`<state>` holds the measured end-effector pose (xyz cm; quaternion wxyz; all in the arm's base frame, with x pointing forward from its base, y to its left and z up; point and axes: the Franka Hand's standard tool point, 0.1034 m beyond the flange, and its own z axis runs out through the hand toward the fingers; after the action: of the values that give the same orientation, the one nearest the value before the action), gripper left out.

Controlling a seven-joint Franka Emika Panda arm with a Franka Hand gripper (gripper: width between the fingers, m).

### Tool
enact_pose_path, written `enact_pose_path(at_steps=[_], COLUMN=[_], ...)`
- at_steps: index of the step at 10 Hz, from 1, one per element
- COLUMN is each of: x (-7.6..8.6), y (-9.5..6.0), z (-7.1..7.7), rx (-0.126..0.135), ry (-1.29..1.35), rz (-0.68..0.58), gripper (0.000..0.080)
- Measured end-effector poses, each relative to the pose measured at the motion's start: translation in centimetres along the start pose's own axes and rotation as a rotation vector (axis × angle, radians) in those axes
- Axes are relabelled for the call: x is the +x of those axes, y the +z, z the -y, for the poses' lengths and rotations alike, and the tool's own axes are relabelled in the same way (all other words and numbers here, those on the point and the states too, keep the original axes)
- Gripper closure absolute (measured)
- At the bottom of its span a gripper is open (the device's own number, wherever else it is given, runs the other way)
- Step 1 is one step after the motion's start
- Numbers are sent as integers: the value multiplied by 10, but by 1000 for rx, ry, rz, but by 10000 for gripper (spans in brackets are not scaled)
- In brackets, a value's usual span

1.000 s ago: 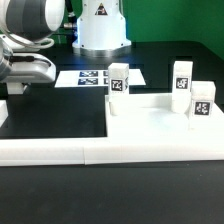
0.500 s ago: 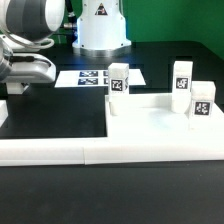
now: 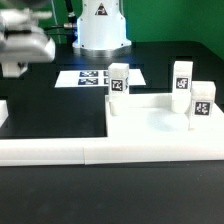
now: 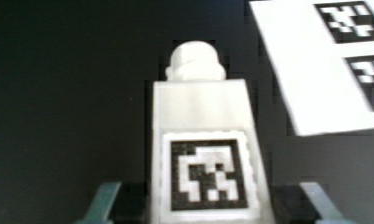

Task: Assemble square table

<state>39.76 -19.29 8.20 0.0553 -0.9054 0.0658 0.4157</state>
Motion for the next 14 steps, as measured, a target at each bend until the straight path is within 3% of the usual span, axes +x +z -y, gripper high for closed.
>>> enact_pose_path(at_steps=[1, 2, 4, 5, 7, 8, 9, 11, 13, 14], x=[-1, 1, 8, 23, 31, 46, 49, 61, 61, 67], y=[-7, -4, -8, -22, -62, -94, -121, -143, -136, -143], z=[-1, -10, -8, 6, 55, 92, 120, 124, 128, 129], rx=[1, -5, -25, -59, -79, -90, -90, -90, -88, -98], ry=[-7, 3, 8, 6, 82, 140, 172, 157, 139, 129], rz=[-50, -129, -251, -355, -465, -579, -633, -808, -934, -1054], gripper=[509, 509, 509, 509, 509, 509, 509, 509, 509, 509])
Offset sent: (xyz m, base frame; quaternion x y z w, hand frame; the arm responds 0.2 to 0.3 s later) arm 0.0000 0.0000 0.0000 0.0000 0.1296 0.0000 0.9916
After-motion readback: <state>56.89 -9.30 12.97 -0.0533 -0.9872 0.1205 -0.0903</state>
